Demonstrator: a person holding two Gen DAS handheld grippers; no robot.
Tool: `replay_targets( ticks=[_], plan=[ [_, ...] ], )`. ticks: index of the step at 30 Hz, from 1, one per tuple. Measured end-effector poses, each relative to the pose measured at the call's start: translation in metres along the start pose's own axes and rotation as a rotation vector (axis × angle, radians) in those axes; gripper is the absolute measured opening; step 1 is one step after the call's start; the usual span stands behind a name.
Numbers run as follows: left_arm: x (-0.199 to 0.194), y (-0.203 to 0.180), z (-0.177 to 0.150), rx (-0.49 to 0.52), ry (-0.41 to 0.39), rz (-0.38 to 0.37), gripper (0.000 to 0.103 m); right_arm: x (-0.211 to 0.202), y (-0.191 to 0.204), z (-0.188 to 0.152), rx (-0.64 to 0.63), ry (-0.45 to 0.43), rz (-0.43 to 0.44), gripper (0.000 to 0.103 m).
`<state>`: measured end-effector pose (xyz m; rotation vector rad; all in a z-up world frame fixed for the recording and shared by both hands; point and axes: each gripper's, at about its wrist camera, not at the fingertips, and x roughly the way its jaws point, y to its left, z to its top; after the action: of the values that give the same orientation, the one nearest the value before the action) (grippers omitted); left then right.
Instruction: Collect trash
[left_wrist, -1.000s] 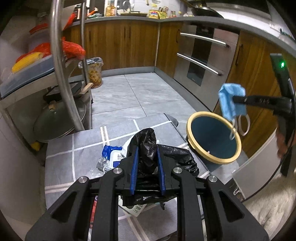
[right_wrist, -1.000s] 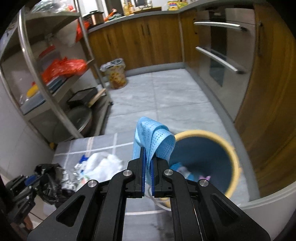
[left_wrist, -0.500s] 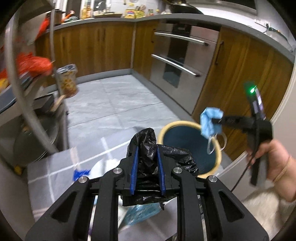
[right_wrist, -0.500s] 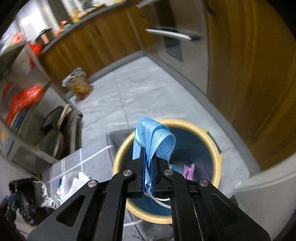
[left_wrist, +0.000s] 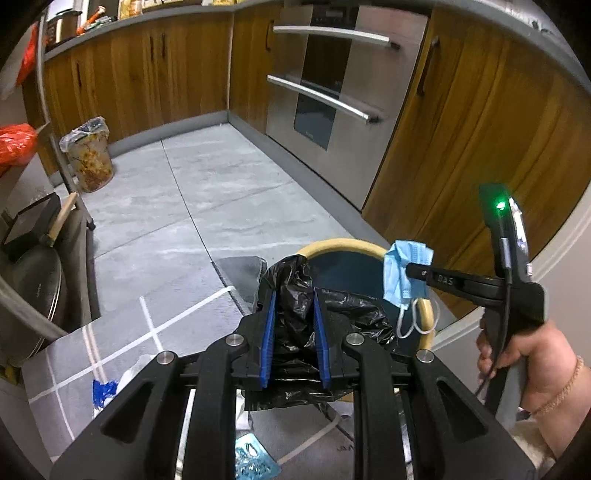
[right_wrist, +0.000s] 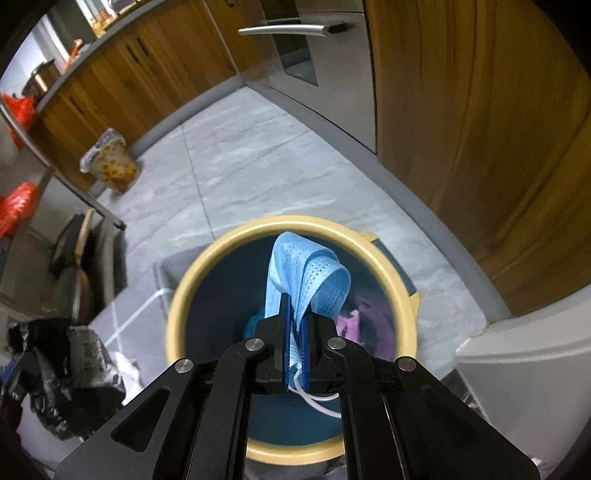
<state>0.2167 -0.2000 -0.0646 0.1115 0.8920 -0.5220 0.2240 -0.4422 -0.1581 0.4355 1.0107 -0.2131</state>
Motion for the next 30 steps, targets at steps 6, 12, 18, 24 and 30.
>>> replay_targets(
  ticks=[6,12,18,24,30],
  plan=[
    [0.031,-0.003,0.006,-0.004,0.042,-0.011,0.019,0.014,-0.014,0.004,0.025,0.028,-0.026,0.006],
    [0.049,-0.011,0.010,0.018,0.046,-0.021,0.019,0.020,-0.017,0.006,0.026,0.030,-0.039,0.006],
    [0.053,-0.014,0.013,0.026,0.030,-0.036,0.020,0.019,-0.022,0.008,0.049,0.022,-0.048,0.007],
    [0.054,-0.012,0.016,0.020,0.010,-0.047,0.031,0.017,-0.022,0.008,0.048,0.012,-0.052,0.014],
    [0.047,-0.007,0.018,0.009,-0.025,-0.011,0.067,0.015,-0.022,0.009,0.052,-0.003,-0.050,0.043]
  ],
)
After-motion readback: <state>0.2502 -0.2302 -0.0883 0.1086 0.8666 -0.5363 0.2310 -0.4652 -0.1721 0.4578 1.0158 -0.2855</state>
